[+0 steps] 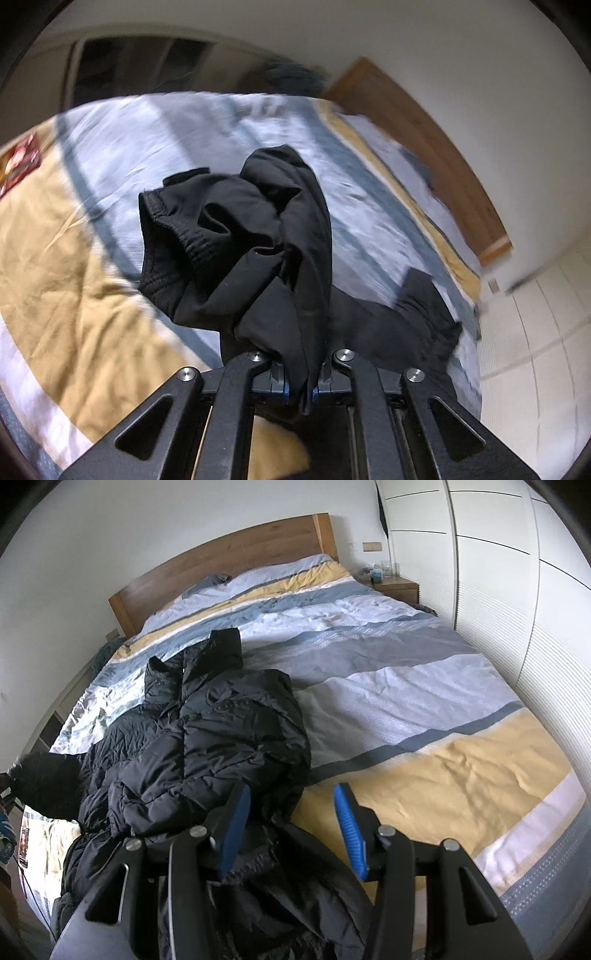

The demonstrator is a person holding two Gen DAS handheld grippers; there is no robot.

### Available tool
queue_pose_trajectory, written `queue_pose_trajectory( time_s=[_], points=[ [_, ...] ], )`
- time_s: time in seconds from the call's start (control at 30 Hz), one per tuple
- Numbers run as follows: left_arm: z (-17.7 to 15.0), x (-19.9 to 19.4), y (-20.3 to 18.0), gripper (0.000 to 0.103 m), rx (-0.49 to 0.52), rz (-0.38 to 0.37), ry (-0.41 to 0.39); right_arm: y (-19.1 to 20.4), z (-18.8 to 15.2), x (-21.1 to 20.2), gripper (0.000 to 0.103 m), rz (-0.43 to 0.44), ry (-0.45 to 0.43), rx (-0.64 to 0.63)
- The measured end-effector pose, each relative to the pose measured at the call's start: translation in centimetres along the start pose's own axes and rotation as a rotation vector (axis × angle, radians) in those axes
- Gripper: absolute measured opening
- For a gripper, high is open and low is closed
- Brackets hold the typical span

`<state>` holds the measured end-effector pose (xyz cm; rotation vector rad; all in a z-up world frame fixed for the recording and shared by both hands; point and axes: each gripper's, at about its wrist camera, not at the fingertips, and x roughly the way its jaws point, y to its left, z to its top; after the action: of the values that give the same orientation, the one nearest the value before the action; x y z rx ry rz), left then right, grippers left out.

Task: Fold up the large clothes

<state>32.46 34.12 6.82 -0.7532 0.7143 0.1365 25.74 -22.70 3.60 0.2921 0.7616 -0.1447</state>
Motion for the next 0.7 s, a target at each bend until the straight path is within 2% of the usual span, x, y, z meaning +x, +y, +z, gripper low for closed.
queue_pose_trajectory(
  time_s=[0.13, 0.3, 0.43, 0.7],
  points=[
    [-2.0, -1.2, -5.0, 0.007, 0.095, -0.035, 0.016, -1.1, -0.3, -1.9, 0.046, 0.010, -0.020, 0.015],
    [-5.9, -1.6, -10.3, 0.007, 0.212, -0.038, 0.053, -2.5, -0.7, -4.0, 0.046, 0.008, -0.044, 0.025],
    [-8.9, -1.4, -12.8, 0.007, 0.259, -0.049, 0.091, -3.5, -1.3, -5.0, 0.046, -0.008, -0.047, 0.031],
    [-14.2, 0.0, -16.0, 0.007, 0.341, -0.023, 0.155, -5.2, -2.7, -6.3, 0.046, -0.032, -0.044, 0.030]
  ],
)
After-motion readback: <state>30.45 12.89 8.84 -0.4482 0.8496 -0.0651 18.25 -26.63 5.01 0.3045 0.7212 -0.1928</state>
